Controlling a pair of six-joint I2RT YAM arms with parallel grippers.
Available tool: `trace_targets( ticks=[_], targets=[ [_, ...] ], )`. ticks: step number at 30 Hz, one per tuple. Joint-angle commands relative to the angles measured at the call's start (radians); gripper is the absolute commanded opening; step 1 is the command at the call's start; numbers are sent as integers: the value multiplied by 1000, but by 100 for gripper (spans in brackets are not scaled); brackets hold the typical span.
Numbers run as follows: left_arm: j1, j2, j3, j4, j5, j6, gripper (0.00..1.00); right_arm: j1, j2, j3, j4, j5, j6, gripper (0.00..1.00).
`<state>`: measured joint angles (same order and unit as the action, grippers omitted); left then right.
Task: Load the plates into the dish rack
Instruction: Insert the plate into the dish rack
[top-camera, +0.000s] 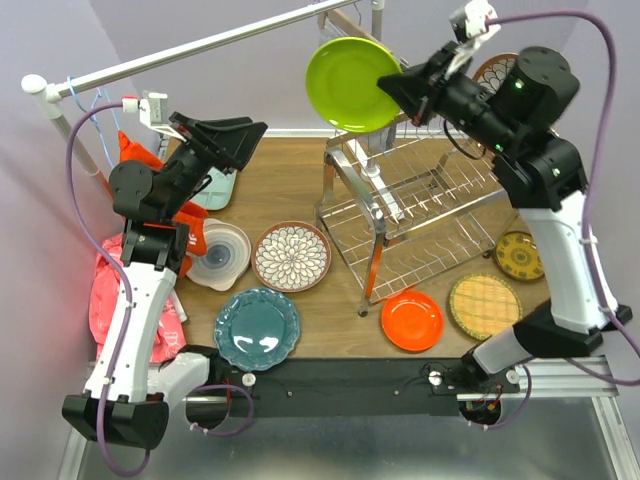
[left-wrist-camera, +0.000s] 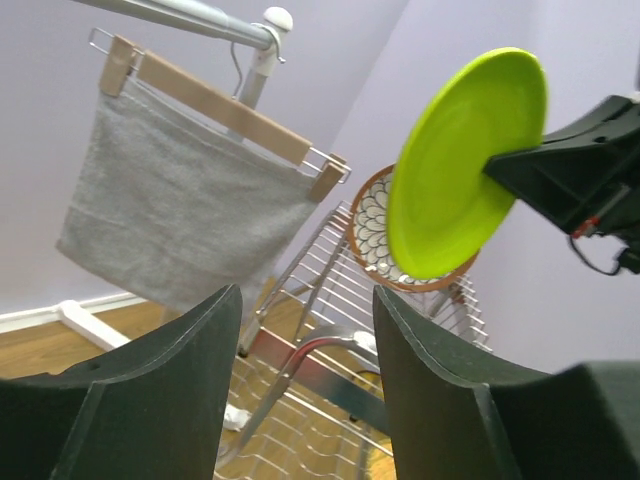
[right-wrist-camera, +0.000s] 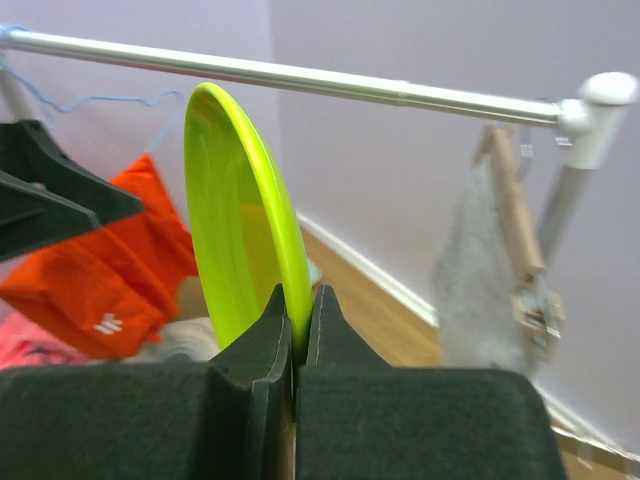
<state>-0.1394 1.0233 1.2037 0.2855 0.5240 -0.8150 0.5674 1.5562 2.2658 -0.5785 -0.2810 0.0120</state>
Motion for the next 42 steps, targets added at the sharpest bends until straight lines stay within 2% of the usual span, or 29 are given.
trace_targets(
  ticks=[1, 13, 21, 36, 42],
  targets=[
    [6, -46, 0, -118, -73, 148, 65, -4, -133, -109, 23, 216, -223, 1],
    [26, -108, -81, -164, -150, 177, 66, -242, -286, -373, 29, 365, -349, 1],
    [29, -114, -96, -197, -154, 208, 66, -374, -309, -451, 29, 382, -359, 1],
    [37, -126, -127, -210, -150, 227, 66, -466, -323, -512, 28, 387, -411, 1],
    [37, -124, -133, -213, -145, 228, 66, -526, -320, -545, 26, 329, -409, 1]
  ],
)
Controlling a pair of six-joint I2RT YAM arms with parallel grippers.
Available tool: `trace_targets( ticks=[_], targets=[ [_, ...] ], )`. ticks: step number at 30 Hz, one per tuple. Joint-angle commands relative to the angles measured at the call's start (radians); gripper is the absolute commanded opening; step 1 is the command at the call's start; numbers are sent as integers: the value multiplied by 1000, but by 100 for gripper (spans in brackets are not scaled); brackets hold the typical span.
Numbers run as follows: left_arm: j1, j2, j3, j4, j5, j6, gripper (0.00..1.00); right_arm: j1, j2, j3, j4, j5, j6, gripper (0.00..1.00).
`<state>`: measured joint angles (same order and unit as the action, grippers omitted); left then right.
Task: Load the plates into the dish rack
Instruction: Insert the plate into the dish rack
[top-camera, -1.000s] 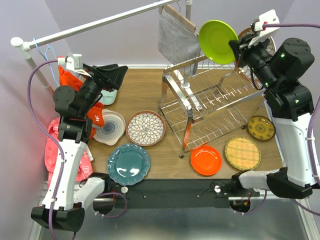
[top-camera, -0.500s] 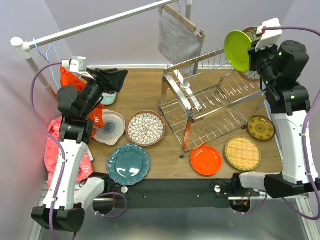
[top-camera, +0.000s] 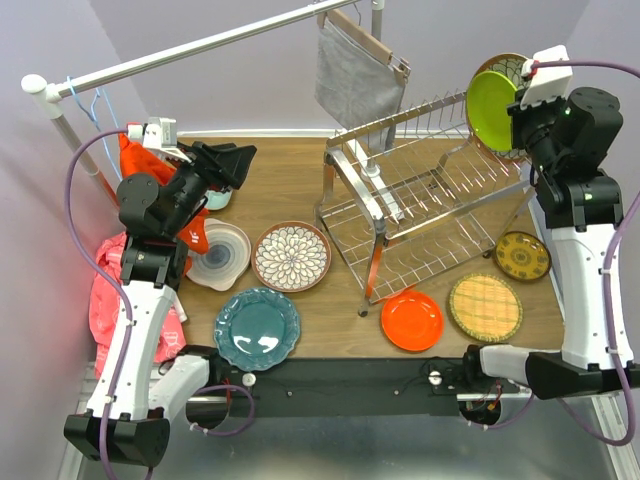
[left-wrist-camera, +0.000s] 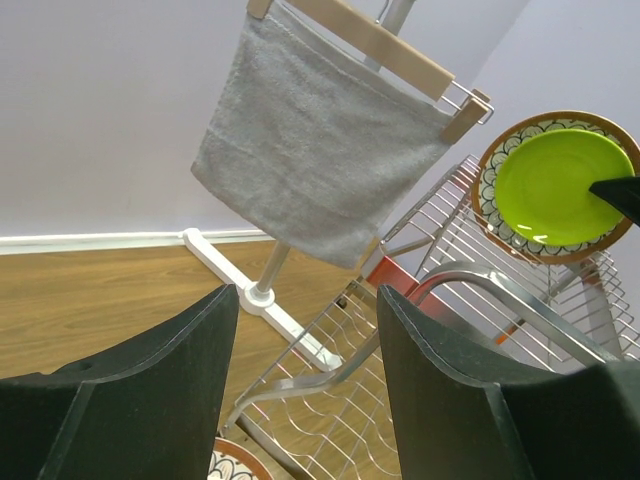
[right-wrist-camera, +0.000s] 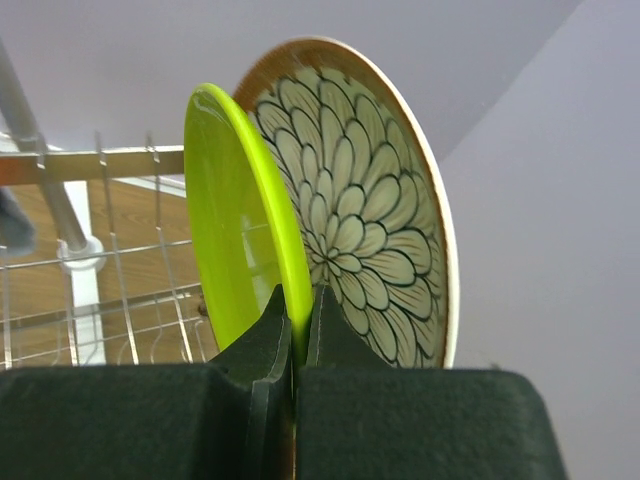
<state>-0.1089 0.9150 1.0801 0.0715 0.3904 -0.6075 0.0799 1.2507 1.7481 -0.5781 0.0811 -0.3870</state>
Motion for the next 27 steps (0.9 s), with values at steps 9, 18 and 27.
trace_targets(
  ticks=[9, 18, 27],
  targets=[
    [8, -13, -6, -4, -10, 18, 66, -68, -20, -65, 24, -104, -1, 1],
    [8, -8, -3, -6, -12, 22, 66, -71, -22, -101, 20, -119, -6, 2],
    [8, -1, -20, -6, -5, 23, 66, -71, -28, -134, 11, -112, -24, 13]
  ],
)
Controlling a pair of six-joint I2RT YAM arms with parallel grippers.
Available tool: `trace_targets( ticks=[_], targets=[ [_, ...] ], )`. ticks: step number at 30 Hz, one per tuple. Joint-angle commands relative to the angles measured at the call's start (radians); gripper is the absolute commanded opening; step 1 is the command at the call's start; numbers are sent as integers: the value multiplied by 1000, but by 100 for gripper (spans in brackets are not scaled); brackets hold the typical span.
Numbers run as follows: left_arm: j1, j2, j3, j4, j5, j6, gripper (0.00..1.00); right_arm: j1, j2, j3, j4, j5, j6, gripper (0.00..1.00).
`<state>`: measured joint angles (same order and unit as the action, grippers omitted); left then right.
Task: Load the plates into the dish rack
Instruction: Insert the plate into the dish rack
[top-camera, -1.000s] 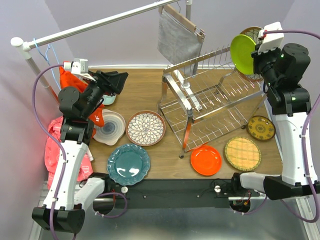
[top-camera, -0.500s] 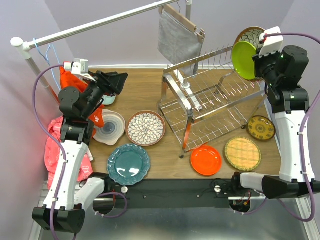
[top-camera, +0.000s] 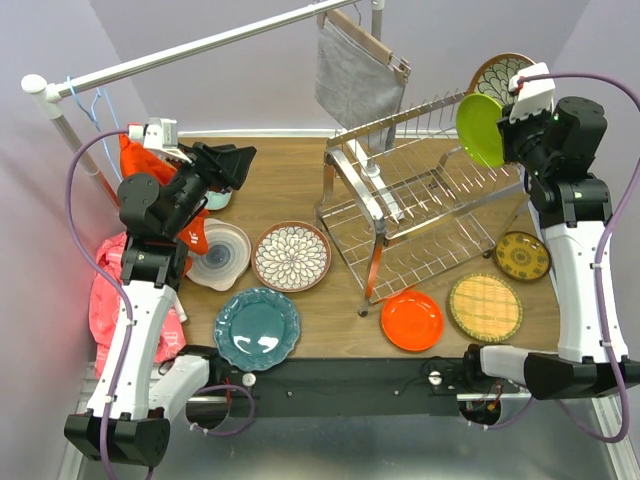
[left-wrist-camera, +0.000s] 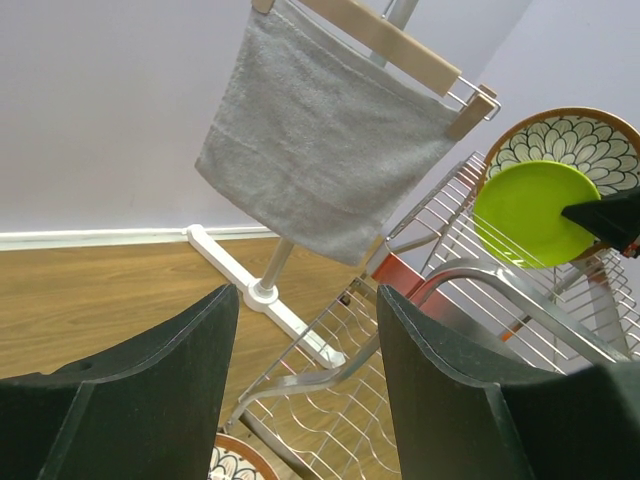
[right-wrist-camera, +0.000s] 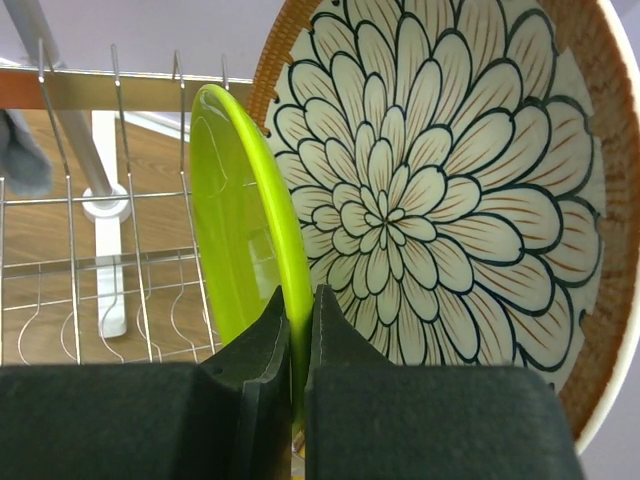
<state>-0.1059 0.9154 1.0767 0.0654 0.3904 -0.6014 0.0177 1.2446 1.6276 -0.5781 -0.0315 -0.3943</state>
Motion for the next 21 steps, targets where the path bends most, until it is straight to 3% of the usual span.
trace_targets(
  ticks=[1, 6, 13, 21],
  targets=[
    [5, 2, -15, 1, -4, 17, 66, -9, -20, -11, 11, -1, -17, 15],
    [5, 16, -14, 5, 19, 25, 66, -10, -19, 24, 7, -15, -15, 22],
    [6, 46, -18, -4, 56, 37, 66, -9, 3, 103, 1, -18, -14, 42],
    [6, 56, -26, -64, 62, 75, 66, -9, 13, 182, -14, -54, 0, 42]
  ],
)
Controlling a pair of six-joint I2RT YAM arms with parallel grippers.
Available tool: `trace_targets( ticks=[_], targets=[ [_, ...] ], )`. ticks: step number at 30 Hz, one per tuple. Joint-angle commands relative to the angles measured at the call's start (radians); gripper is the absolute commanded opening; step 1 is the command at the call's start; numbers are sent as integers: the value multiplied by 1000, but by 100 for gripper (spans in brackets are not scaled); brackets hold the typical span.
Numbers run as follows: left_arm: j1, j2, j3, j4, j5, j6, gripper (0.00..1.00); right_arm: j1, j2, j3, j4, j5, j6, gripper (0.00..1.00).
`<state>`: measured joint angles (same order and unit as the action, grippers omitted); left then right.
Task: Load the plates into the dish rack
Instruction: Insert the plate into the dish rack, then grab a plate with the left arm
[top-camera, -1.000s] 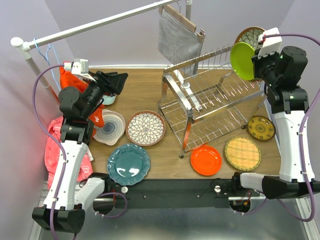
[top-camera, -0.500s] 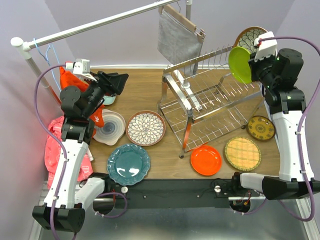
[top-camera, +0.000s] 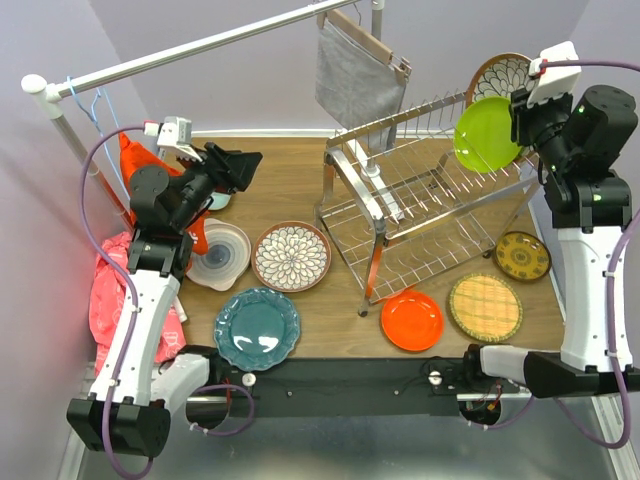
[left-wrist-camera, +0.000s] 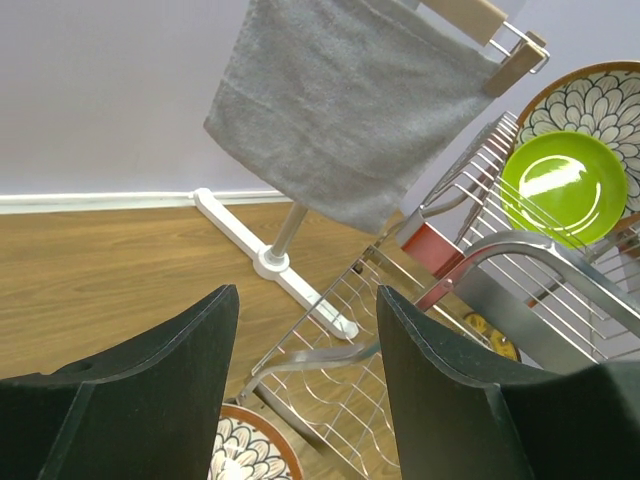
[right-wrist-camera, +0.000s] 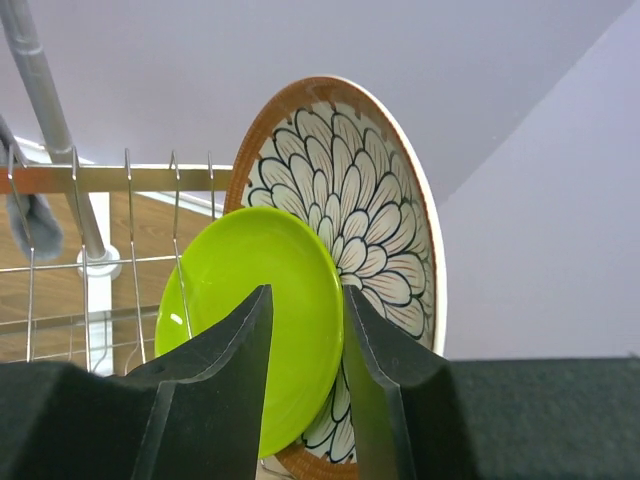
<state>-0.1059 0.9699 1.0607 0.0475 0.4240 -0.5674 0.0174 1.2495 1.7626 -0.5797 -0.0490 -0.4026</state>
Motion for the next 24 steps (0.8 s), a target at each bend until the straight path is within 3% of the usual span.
trace_targets(
  ticks=[1, 11, 24],
  targets=[
    [6, 4, -8, -46, 29, 47, 66, -8, 5, 54, -11, -41, 14, 42],
    [6, 18, -4, -146, -24, 107, 66, -10, -54, 23, -11, -75, 85, 42],
    [3, 102, 47, -267, -80, 195, 66, -8, -116, -31, -14, -391, 163, 43]
  ],
)
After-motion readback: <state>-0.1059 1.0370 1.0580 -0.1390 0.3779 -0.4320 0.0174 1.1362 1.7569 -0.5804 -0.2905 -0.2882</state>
